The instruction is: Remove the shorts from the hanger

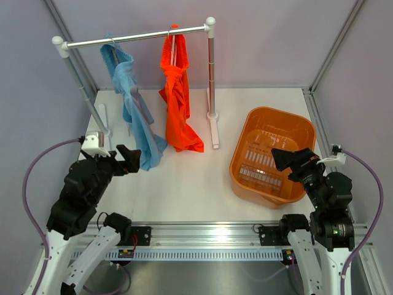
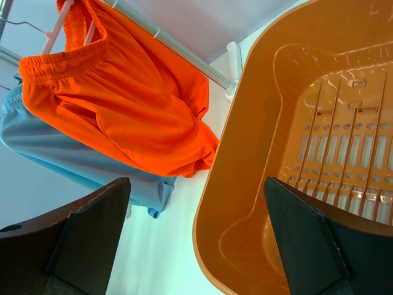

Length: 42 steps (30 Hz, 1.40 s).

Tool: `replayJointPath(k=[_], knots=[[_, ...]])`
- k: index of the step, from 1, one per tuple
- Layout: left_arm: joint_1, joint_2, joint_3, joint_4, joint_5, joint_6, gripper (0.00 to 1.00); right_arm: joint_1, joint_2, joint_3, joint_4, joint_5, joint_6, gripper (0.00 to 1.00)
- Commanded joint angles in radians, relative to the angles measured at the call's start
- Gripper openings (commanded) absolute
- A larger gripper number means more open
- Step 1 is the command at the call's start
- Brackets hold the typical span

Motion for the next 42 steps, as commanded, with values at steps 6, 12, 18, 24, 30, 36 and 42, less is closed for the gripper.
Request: replayJointPath(k=[6,12,18,24,30,36,42], knots=[[0.005,0.269,0.399,0.185,-0.166,0.041,0.99,-0.005,0.042,0.028,-0.023,0.0,-0.047,0.99],[0.005,0.503,0.543,0.275,-0.314,0.079,0.99,-0.005,0.055,0.041,-0.029,-0.04,-0.047,0.99],[0.033,0.718,0.744,0.317,-0.372,0.093,0.96,-0.007,0.057,0.025,-0.029,-0.075,-0.062,0.99],[0.134,0.875,0.913,0.24,-0.357,0.039,0.91,-0.007,0.097,0.033,-0.04,-0.078,-0.105,0.99],[0.229,0.944,0.958,0.243,-0.239,-0.004,0.85,-0.005,0.137,0.041,-0.031,-0.087,-0.137,0.99],[0.295,1.016,0.985,0.238,-0.123,-0.042,0.74,-0.007,0.164,0.033,-0.022,-0.091,-0.151,0.99],[0.317,1.054,1.004,0.245,-0.058,-0.053,0.68,-0.005,0.183,0.012,-0.011,-0.089,-0.151,1.0]])
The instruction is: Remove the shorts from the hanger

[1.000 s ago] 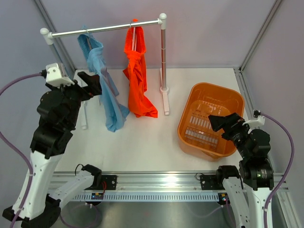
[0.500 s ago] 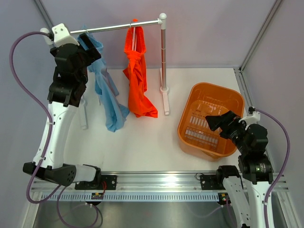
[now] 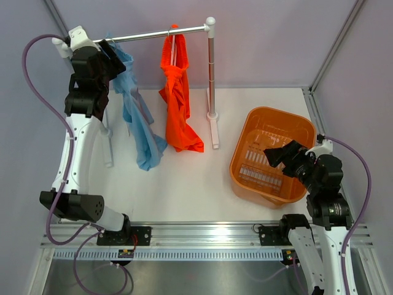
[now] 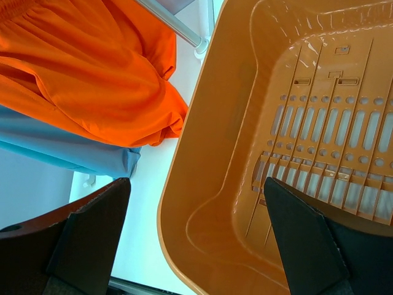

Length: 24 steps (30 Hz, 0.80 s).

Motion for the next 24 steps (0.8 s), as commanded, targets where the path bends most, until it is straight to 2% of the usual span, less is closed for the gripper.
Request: replayJointPath(k=[1,17,24], knots=[[0.013,0.01,0.055,0.031,0.071,-0.024,0.68,-0.005,0.016,0.008,0.034,-0.029,-0.018,0.99],[0.036,0.141,0.178,0.014,0.12,-0.038,0.61,-0.005,0.042,-0.018,0.032,-0.021,-0.057,1.0],[0.036,0.159,0.178,0.008,0.126,-0.035,0.59,-0.005,0.056,-0.03,0.05,-0.024,-0.053,0.99]])
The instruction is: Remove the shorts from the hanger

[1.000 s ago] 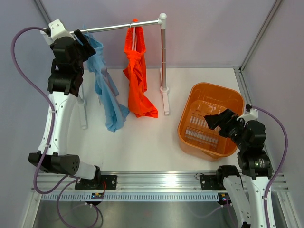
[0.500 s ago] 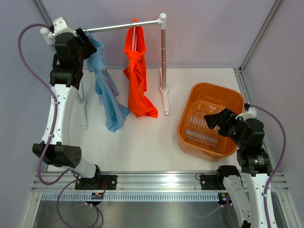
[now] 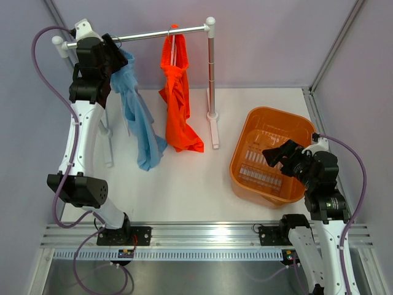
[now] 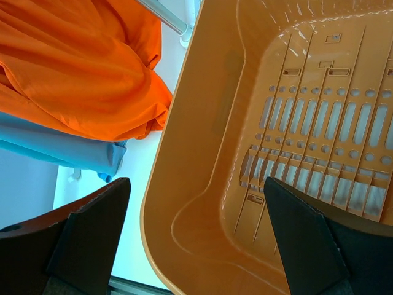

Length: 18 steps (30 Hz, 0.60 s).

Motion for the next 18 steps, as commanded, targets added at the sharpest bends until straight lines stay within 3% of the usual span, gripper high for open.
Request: replayJointPath(k=[1,8,13,18], knots=[[0.004,0.004,0.037,0.022,0.021,-0.004,0.58,-0.005,0.014,-0.009,0.043,-0.023,-0.02,0.99],[0.004,0.007,0.005,0.042,0.016,-0.007,0.52,-0.005,0.031,-0.024,0.063,-0.033,-0.015,0.99],[0.003,0.023,-0.007,0.05,0.019,-0.025,0.42,-0.005,0.037,-0.029,0.066,-0.036,-0.015,1.0],[0.003,0.032,-0.018,0.044,0.017,-0.033,0.41,-0.005,0.039,-0.029,0.069,-0.04,-0.018,1.0]])
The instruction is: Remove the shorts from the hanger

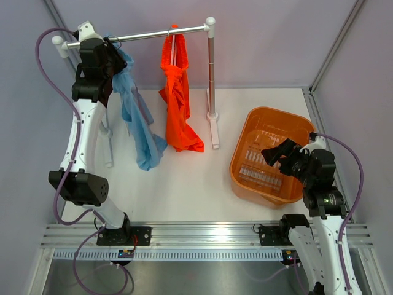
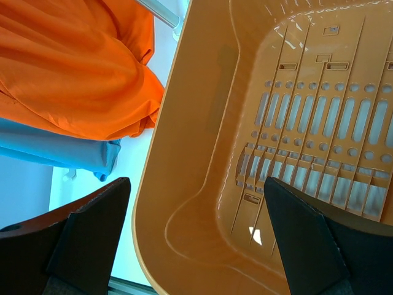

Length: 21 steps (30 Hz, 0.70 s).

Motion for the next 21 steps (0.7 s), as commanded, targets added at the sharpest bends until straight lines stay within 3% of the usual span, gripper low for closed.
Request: replayJointPath(k=[1,8,11,12,15,21], knots=[[0.003,0.01,-0.016,0.046,0.016,-0.014,0.41,-0.005,0.007,-0.001,0.043,-0.038,-0.015,0.99],[0.003,0.015,-0.036,0.046,0.009,-0.011,0.41,-0.005,0.008,-0.005,0.045,-0.043,-0.015,1.0],[0.003,0.01,-0.037,0.052,0.016,-0.01,0.31,-0.005,0.01,-0.005,0.045,-0.044,-0.015,0.99],[0.003,0.007,-0.036,0.051,0.018,-0.008,0.19,-0.007,0.01,-0.005,0.045,-0.045,-0.015,1.0],[0.003,0.002,-0.011,0.045,0.03,0.001,0.0,-0.005,0.011,-0.007,0.045,-0.046,-0.015,1.0],[0.0,-0.002,0.085,-0.012,0.061,0.051,0.0,-0.005,0.013,-0.005,0.046,-0.054,-0.016,0.99]])
